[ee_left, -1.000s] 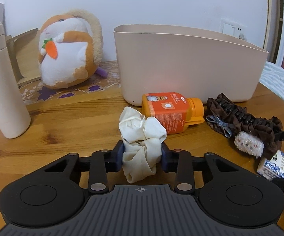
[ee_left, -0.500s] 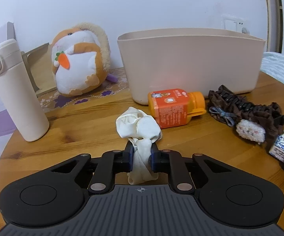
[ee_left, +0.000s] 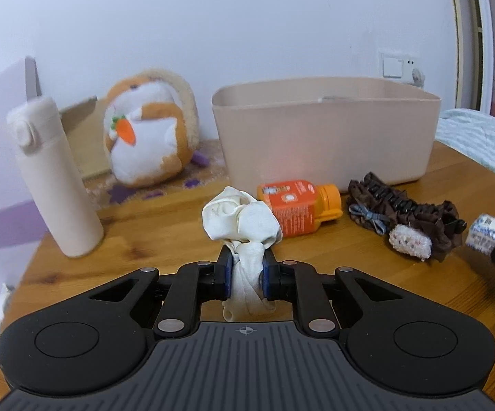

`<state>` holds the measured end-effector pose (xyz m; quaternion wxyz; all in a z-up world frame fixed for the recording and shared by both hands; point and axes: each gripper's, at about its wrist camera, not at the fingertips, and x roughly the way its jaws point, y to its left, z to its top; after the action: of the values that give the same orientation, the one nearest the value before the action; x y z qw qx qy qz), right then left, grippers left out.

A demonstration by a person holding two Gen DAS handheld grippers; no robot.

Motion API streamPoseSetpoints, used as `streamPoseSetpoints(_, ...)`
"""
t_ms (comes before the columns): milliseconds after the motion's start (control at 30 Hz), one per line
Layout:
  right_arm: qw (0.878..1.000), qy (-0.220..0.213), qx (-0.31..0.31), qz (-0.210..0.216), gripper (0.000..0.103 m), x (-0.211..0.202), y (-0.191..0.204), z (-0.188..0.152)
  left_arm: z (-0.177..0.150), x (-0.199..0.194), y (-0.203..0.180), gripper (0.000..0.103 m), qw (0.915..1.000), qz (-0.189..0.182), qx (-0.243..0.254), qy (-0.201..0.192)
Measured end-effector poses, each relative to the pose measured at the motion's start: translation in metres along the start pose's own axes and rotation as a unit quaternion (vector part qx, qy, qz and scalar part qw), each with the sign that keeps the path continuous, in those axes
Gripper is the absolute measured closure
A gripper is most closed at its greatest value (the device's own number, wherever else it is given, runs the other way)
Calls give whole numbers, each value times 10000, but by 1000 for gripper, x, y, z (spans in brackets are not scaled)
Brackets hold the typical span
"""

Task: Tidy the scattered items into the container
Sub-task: 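Lift the scrunchie and tissue pack and carry them over the bin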

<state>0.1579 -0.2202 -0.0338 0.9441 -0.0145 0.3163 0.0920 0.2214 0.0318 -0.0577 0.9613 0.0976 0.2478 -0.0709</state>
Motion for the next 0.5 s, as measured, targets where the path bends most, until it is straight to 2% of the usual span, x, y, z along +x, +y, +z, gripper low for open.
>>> streamPoseSetpoints(133,9998,-199,-1,-62,61,-10,-3,8,9,-14,-4,87,9996,23,88,-259)
streamPoseSetpoints(333,9986,-497,-104,-123,61,-22,-3,25,28,-21,-10,87,9993,254,66,-256)
streamPoseSetpoints(500,9961,-815,-226,-237,61,-33,-7,45,44,-25,-15,87,9985,331,76,-431)
